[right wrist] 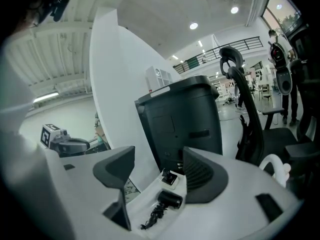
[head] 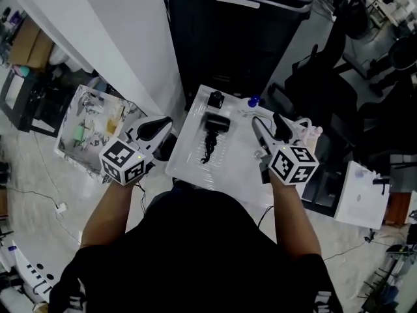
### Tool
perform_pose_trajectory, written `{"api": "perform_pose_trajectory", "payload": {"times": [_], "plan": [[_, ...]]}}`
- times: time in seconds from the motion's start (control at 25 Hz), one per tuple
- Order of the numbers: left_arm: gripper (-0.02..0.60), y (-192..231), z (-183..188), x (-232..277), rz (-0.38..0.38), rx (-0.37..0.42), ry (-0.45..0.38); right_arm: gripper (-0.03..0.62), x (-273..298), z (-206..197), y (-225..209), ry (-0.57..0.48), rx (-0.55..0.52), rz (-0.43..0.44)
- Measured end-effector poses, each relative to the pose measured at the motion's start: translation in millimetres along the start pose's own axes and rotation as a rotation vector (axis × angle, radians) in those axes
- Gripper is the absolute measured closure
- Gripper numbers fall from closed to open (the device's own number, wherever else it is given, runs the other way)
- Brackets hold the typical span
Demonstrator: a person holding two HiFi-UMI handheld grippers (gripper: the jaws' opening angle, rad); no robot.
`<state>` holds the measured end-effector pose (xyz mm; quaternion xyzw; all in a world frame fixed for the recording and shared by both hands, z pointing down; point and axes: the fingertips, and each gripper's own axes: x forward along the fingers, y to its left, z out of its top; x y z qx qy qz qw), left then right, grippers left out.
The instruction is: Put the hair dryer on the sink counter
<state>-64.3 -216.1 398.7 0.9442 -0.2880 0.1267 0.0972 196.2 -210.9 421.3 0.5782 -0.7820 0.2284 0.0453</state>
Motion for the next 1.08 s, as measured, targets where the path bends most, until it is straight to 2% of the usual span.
{"api": "perform_pose_trajectory", "payload": {"times": [1.08], "plan": [[0.543, -14.1, 14.8, 21.7, -0.038, 0.032, -0.001, 0.358, -56.7, 27.6, -5.4, -0.098, -0.017, -0.02]]}}
